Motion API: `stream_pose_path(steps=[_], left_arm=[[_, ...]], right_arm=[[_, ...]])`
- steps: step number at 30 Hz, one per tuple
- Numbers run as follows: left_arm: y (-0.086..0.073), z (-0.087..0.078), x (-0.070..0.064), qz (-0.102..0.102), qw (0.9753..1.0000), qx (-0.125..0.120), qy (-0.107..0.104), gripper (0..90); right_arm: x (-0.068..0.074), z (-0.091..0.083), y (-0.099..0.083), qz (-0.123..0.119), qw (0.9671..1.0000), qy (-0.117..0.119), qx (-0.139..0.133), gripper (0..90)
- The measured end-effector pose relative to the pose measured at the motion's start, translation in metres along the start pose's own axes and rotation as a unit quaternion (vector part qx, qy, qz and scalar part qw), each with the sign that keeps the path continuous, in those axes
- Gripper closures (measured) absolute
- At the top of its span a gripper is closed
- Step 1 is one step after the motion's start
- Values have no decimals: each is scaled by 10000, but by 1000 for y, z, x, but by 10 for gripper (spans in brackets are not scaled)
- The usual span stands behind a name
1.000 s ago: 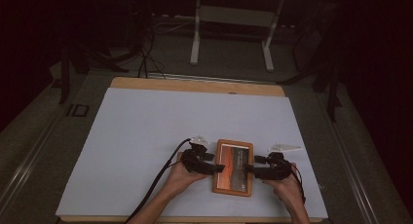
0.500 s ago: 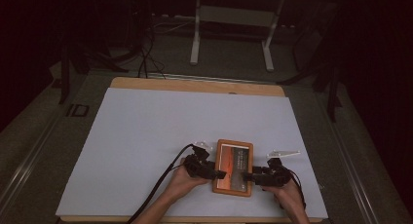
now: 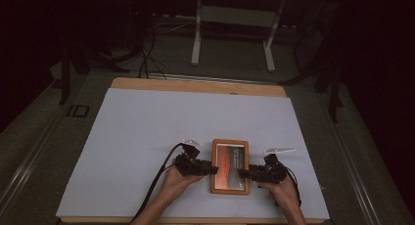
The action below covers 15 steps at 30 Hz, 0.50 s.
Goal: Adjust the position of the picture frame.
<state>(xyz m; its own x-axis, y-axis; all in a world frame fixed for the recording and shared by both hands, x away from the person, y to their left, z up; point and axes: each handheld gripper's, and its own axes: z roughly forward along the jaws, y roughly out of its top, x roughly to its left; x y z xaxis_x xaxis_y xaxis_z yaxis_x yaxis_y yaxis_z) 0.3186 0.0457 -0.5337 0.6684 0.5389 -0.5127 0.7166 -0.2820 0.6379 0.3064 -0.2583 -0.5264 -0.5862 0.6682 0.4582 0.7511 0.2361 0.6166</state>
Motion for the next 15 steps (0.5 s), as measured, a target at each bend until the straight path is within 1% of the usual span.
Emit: stream_pose_path(steps=[4,9,15], left_arm=[[-3,-13,5,-84,9999,-123,70,574],[-7,-30,12,-163,9995,-183,197,583],[-11,-46,26,-280,9991,-237,209,591]], right_arm=[[6,6,6,20,10000,75,-36,507],[19,19,15,-44,10000,69,-2,514],[32,36,26,-102,9999,52,83,511]])
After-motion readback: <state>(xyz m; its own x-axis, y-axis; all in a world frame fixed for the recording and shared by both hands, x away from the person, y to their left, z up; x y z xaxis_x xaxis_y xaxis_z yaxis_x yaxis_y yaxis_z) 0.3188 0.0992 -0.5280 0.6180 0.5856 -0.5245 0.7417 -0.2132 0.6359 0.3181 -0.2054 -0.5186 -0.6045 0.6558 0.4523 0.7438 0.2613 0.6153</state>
